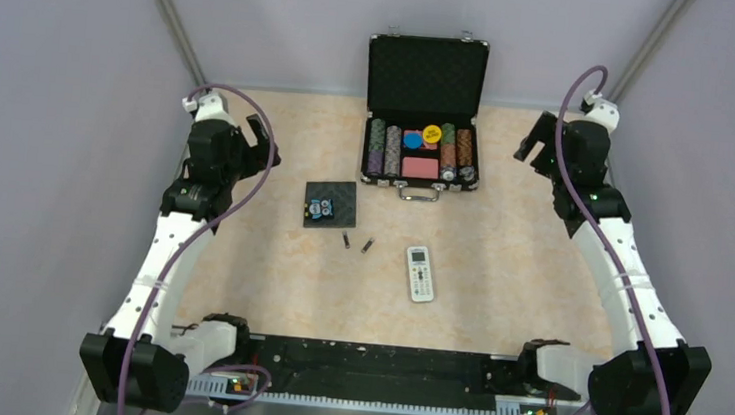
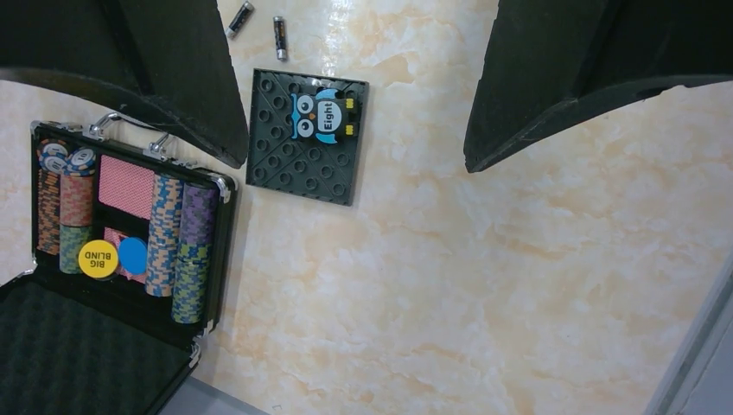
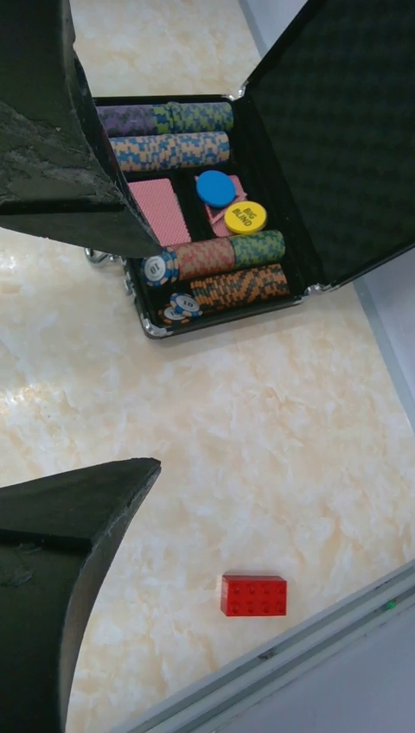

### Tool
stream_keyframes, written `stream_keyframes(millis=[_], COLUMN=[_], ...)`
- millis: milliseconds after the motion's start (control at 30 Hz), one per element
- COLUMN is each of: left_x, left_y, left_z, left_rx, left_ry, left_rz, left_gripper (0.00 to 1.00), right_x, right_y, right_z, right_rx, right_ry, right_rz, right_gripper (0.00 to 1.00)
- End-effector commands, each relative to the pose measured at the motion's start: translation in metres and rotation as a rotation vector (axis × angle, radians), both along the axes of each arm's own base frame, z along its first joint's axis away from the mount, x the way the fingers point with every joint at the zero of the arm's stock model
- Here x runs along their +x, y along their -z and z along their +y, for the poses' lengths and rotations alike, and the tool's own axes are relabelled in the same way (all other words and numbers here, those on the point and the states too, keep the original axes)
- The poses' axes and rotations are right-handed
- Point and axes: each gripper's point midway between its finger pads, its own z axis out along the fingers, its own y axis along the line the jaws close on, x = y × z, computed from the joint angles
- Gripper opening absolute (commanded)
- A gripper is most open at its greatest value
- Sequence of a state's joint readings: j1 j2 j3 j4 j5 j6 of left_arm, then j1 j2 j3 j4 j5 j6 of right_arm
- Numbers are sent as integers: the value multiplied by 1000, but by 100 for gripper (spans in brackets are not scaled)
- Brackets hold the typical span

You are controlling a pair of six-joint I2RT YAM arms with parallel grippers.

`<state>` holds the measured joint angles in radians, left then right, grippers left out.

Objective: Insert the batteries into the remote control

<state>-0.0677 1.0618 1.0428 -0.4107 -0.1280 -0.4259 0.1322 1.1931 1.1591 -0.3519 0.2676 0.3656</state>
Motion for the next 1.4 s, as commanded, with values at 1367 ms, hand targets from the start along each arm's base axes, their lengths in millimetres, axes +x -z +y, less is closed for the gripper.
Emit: stream_keyframes(millis=[1367], left_x=[-107], left_y=[196], left_z=[-363], left_rx=[60], left_ry=[502], left_rz=[558], left_gripper=[88], right_x=[-193], right_y=[127], right_z=[10], right_rx=[120], right_ry=[156], right_rz=[573], right_gripper=[71])
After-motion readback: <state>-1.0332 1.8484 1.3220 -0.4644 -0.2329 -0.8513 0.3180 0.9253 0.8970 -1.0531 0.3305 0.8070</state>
